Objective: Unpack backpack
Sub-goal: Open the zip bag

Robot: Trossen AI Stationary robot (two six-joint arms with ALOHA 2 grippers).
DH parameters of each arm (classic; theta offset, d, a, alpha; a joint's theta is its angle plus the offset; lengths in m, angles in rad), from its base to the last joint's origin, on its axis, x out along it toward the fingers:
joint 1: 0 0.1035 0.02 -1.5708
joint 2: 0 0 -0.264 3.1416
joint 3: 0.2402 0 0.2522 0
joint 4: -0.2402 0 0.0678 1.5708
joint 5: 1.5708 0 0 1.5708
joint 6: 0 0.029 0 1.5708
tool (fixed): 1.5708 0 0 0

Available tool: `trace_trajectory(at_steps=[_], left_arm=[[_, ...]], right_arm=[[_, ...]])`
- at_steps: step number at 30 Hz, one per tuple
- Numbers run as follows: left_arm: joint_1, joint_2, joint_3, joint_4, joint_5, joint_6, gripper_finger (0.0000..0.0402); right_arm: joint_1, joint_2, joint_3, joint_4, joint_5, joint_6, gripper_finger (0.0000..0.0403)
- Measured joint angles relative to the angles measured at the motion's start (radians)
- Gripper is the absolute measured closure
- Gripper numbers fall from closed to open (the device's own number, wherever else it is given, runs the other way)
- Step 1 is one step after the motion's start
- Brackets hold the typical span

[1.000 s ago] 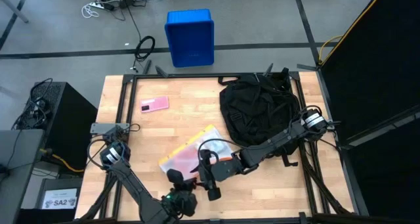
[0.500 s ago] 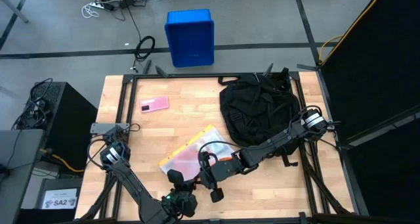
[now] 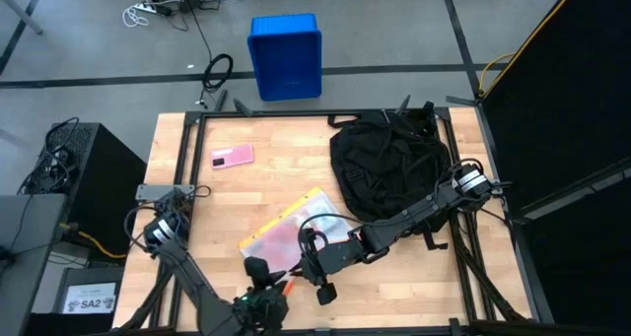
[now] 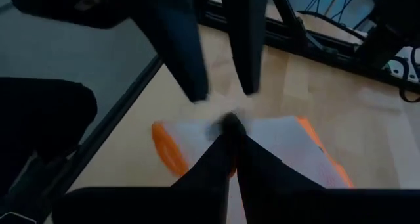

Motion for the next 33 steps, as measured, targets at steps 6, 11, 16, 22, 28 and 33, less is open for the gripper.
trace_trajectory(at_steps=[6,11,16,22,28,33], left_arm=[[-0.05,0.007,-0.005,0.042,0.002,-0.076,0.0252],[-0.077,0.012,-0.081,0.183,0.005,-0.075,0.0239],[-0.092,0.012,-0.174,0.288,0.008,-0.072,0.0228],[-0.092,0.013,-0.248,0.42,0.033,-0.048,0.0207],[-0.075,0.013,-0.319,0.483,0.067,-0.029,0.0184],[-0.046,0.013,-0.35,0.484,0.039,-0.027,0.0175]], right_arm=[[0.0,0.0,0.0,0.026,0.003,0.002,0.0402],[0.0,0.0,0.0,0.039,0.004,0.002,0.0402],[0.0,0.0,0.0,0.041,0.007,0.009,0.0403],[-0.01,0.0,0.0,0.042,0.007,0.01,0.0403],[-0.017,0.0,0.0,0.042,0.007,0.018,0.0403],[-0.017,0.0,0.0,0.042,0.006,0.026,0.0403]])
